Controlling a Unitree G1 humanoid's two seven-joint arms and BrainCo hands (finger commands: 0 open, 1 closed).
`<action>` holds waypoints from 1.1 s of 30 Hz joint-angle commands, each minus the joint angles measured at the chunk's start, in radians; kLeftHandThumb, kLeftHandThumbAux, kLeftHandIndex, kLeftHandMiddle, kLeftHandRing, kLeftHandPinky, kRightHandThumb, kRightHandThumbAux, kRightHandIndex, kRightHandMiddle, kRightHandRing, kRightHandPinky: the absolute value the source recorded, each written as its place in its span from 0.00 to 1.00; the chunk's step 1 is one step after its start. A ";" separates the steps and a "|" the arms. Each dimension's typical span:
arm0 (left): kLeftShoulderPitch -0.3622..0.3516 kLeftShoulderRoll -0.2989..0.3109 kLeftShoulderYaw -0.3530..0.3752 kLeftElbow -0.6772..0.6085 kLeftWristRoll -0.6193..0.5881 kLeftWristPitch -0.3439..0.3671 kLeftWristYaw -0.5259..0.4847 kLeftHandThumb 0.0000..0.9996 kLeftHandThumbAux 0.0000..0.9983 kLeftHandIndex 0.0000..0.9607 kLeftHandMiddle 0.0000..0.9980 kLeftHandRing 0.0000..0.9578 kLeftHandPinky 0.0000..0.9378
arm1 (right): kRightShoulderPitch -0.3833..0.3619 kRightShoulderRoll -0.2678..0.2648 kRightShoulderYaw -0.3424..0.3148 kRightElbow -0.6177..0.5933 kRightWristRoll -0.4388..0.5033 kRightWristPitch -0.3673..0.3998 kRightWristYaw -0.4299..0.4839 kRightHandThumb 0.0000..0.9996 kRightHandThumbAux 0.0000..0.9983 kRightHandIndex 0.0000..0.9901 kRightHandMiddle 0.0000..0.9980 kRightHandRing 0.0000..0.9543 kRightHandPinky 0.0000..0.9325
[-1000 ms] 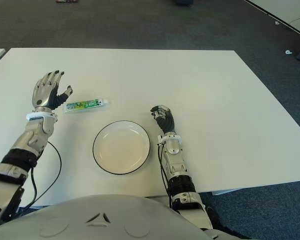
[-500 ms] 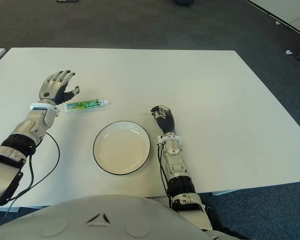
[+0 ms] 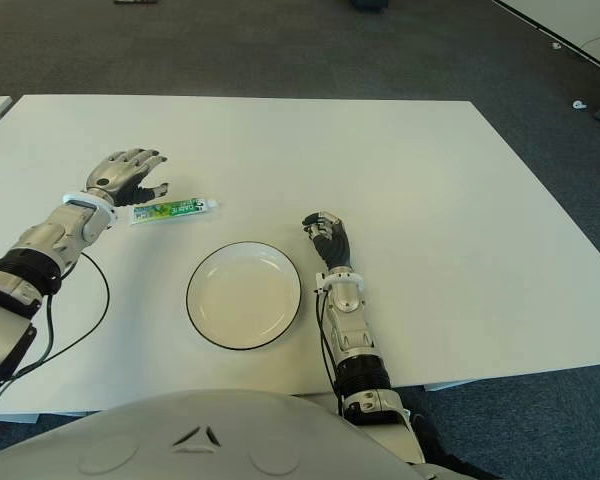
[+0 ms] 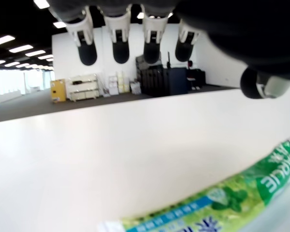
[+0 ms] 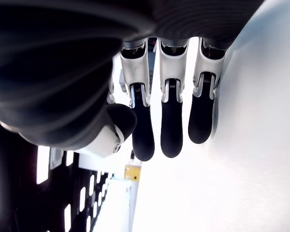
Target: Put the toothpaste on the table into the plate.
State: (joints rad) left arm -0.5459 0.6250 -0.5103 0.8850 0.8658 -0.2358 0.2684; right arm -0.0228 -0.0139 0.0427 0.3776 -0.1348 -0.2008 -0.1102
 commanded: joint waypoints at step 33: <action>-0.097 0.090 -0.158 0.076 0.042 -0.362 -0.287 0.54 0.23 0.00 0.00 0.00 0.00 | 0.025 -0.003 -0.004 0.003 0.006 -0.006 0.005 0.72 0.73 0.43 0.46 0.45 0.47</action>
State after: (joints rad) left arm -0.6423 0.7066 -0.6522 0.9797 0.8942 -0.5850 0.0122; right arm -0.0096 -0.0163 0.0412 0.3738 -0.1335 -0.2200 -0.1091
